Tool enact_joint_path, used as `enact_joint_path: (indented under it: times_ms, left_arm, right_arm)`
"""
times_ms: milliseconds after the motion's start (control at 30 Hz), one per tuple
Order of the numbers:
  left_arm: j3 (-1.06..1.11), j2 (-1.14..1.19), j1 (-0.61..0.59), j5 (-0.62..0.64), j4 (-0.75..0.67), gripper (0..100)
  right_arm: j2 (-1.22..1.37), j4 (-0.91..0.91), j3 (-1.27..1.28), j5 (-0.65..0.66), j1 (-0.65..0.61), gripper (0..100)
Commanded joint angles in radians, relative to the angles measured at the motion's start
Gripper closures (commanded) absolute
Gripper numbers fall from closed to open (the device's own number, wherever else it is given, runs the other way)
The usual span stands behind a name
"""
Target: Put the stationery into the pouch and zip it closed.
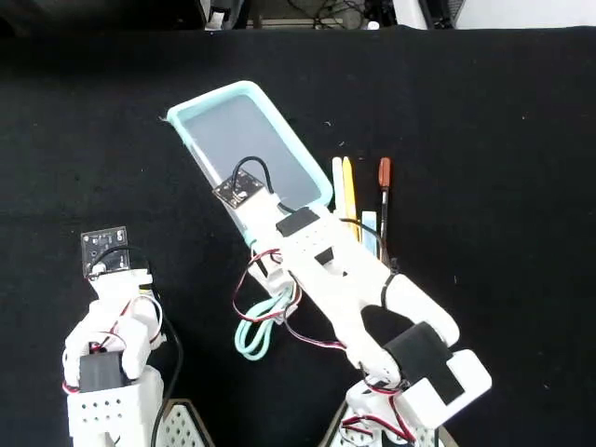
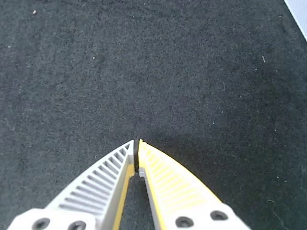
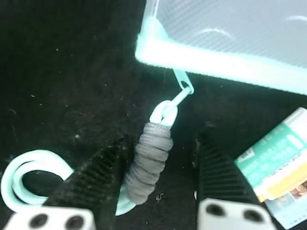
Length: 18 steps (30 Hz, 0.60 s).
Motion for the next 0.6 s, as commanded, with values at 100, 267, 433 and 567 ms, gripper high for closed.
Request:
enact_joint_path:
  times_ms: [100,267,433,567]
  left_arm:
    - [0.013,-0.006,0.007,0.008,0.006,97]
    - [0.013,-0.006,0.007,0.008,0.006,97]
    - [0.013,-0.006,0.007,0.008,0.006,97]
    - [0.013,-0.006,0.004,0.003,0.006,97]
  right_arm:
    - [-0.012,-0.015,-0.044,0.006,0.005,77.3]
    - [0.054,-0.015,-0.074,0.006,0.005,77.6]
    - [0.116,-0.015,-0.113,0.009,0.005,87.7]
    - [0.076,0.0,-0.099,0.011,0.0,98.3]
